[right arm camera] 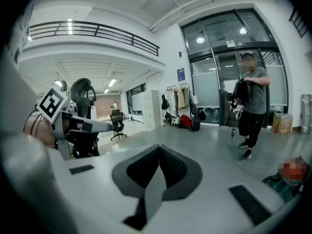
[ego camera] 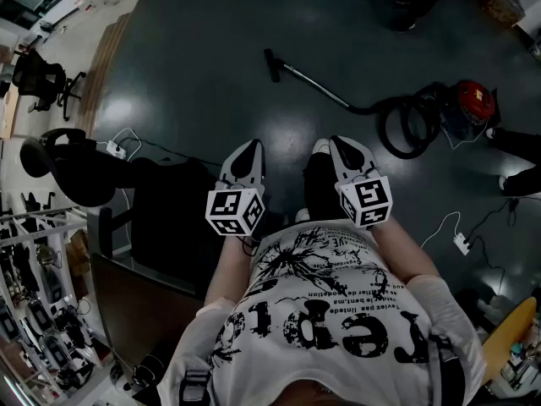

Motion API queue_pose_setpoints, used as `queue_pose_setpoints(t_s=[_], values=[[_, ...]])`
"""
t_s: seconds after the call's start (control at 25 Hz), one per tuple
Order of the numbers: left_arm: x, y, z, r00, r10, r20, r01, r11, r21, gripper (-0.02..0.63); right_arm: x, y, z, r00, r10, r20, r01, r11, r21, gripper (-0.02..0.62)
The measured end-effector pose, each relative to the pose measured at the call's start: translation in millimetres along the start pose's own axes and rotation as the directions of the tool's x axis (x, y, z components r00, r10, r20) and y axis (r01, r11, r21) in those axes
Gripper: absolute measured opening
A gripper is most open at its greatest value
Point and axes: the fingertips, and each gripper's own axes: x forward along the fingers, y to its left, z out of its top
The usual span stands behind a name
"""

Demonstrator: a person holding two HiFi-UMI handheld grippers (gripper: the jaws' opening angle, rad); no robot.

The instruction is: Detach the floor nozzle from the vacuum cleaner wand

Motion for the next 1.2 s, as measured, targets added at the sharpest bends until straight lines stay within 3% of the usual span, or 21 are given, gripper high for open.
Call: queue_pose_setpoints(t_s=[0.4, 0.64, 0.96, 1.2], values=[[200.3, 54.8, 54.6, 0.998, 0.029, -0.061, -0.027, 0.999, 0.022, 0.003, 160.1, -157.2, 56.9, 0.999, 0.035, -0.029, -0.033, 0.998, 0.051, 0.003], [296.6, 111.2, 60.0, 0.991, 0.075, -0.114, -0.079, 0.996, -0.038, 0.003, 261.7, -208.9, 55.4, 0.985, 0.122, -0.121, -0.119, 0.992, 0.036, 0.003], [439.9, 211.0, -3.2, 0.961, 0.045, -0.271, -0.074, 0.993, -0.096, 0.003, 410.5, -277.6, 9.7, 0.977, 0.077, -0.2, -0.056, 0.993, 0.108, 0.003], [573.6, 305.4, -119.2, 0.937, -0.042, -0.347, 0.003, 0.994, -0.113, 0.003, 553.0, -321.7, -103.1, 0.966, 0.069, -0.25, -0.051, 0.996, 0.077, 0.003]])
